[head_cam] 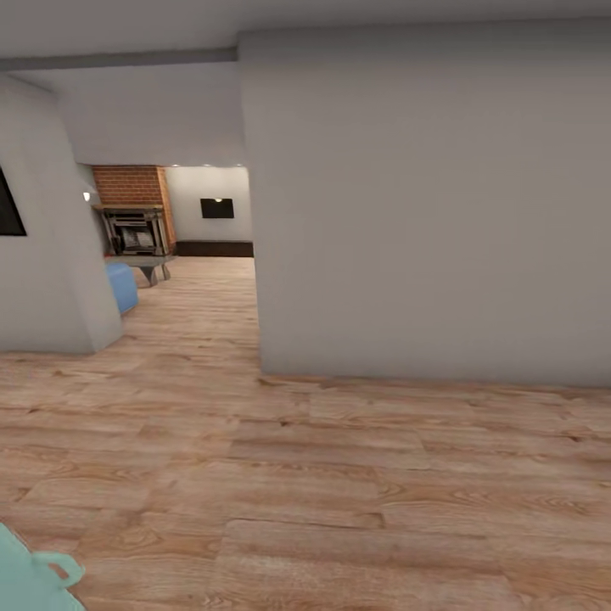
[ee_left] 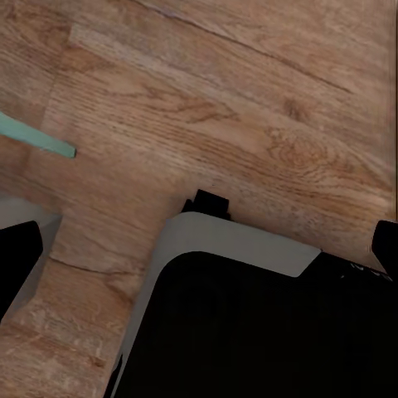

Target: Move the two storage containers from the living room to the garage. In the garage, place one container on the floor and stack the other container on top of it (either order is fine).

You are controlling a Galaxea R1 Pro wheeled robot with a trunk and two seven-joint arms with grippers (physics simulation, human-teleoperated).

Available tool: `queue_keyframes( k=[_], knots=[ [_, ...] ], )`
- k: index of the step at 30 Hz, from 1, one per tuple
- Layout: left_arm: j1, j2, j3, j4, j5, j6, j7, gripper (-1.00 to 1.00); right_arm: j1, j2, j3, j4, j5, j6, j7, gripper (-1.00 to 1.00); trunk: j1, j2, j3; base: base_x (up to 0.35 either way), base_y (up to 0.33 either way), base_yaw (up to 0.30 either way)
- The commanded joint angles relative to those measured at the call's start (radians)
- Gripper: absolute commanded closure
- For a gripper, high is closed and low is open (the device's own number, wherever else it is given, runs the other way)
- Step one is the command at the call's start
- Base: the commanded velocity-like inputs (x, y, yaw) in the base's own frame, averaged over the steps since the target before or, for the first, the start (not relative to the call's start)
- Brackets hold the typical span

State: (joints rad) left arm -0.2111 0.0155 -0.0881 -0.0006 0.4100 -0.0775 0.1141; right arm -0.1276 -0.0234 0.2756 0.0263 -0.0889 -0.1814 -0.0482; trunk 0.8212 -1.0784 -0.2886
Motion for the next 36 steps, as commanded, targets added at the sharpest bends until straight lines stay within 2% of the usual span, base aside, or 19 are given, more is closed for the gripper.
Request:
queue_keyframes(
  k=[1,36],
  knots=[
    [-0.001,0.000,-0.009,0.000,0.008,-0.002,0.002,-1.00,-0.001,0.000,0.008,0.003,-0.009,-0.006,-0.001,-1.00,0.001,-0.001,-0.001,0.322,0.000,0.000],
    [-0.001,0.000,-0.009,-0.001,0.007,-0.004,0.002,-1.00,-0.001,0.004,0.003,0.003,-0.011,-0.002,-0.002,-1.00,0.001,-0.001,-0.001,0.322,0.000,0.000]
  ],
)
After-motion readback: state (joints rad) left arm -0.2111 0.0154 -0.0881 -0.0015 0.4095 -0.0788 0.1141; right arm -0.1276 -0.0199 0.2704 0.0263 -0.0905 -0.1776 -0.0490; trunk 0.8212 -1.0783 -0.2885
